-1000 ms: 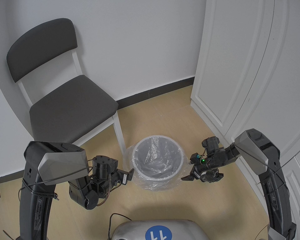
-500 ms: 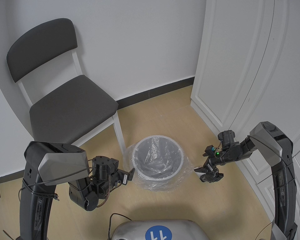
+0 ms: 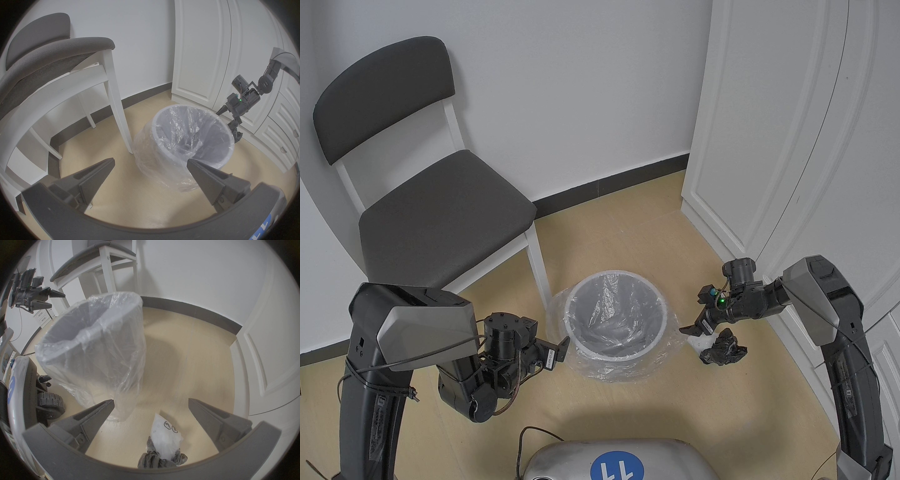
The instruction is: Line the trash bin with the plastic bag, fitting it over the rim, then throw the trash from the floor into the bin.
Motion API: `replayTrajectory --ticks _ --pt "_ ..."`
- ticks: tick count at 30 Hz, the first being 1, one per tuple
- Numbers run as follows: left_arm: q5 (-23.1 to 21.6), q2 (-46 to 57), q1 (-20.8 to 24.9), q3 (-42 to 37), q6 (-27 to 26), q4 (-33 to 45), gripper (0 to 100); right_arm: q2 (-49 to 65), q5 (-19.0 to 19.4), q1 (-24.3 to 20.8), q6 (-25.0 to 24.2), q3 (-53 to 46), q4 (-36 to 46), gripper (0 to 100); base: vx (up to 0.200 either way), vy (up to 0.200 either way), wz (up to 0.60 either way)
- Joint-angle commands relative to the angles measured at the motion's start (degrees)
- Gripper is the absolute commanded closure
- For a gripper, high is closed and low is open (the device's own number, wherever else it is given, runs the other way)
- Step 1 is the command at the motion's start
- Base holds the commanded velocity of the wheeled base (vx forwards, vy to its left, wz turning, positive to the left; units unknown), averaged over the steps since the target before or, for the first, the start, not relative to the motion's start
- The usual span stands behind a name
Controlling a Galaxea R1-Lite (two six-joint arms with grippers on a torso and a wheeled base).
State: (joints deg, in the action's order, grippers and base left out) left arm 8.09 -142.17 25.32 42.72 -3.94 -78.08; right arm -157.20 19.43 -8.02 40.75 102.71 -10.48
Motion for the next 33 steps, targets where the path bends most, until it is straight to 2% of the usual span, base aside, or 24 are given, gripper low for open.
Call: replayTrajectory --ticks 1,7,12,14,17,21,27,31,33 --pt "0.1 0.0 0.0 0.0 0.0 -0.1 0 -9.5 -1.6 -2.0 -0.4 11.9 7.7 0 0.0 0.0 0.0" --pt "0.2 -0.2 0.0 0.2 0.0 -0.1 0 -11.6 -2.6 -2.3 -1.9 11.9 7.5 0 0.0 0.0 0.0" --pt "0.2 -0.9 0.0 0.4 0.0 -0.1 0 -13.5 -1.9 -2.5 -2.3 11.9 -0.8 0 0.0 0.0 0.0" --pt "0.2 -1.1 0.0 0.7 0.0 -0.1 0 -13.8 -0.6 -2.5 -5.1 11.9 -5.3 0 0.0 0.0 0.0" --pt "0.2 -1.3 -0.1 0.9 0.1 -0.1 0 -13.9 -0.2 -2.5 -8.8 11.9 -8.0 0 0.0 0.0 0.0" --pt "0.2 -1.4 0.0 1.0 0.0 -0.1 0 -13.9 0.2 -2.5 -10.8 11.9 -8.3 0 0.0 0.0 0.0" --pt "0.2 -1.6 0.0 1.0 0.0 -0.8 0 -13.9 2.6 -2.8 -11.4 11.9 -10.0 0 0.0 0.0 0.0" --pt "0.2 -1.7 0.0 0.8 0.0 -1.3 0 -13.8 3.0 -3.1 -13.8 11.9 -13.4 0 0.0 0.0 0.0" --pt "0.2 -1.5 0.1 0.6 0.0 -1.3 0 -12.9 2.7 -3.1 -15.7 9.5 -18.0 0 0.0 0.0 0.0"
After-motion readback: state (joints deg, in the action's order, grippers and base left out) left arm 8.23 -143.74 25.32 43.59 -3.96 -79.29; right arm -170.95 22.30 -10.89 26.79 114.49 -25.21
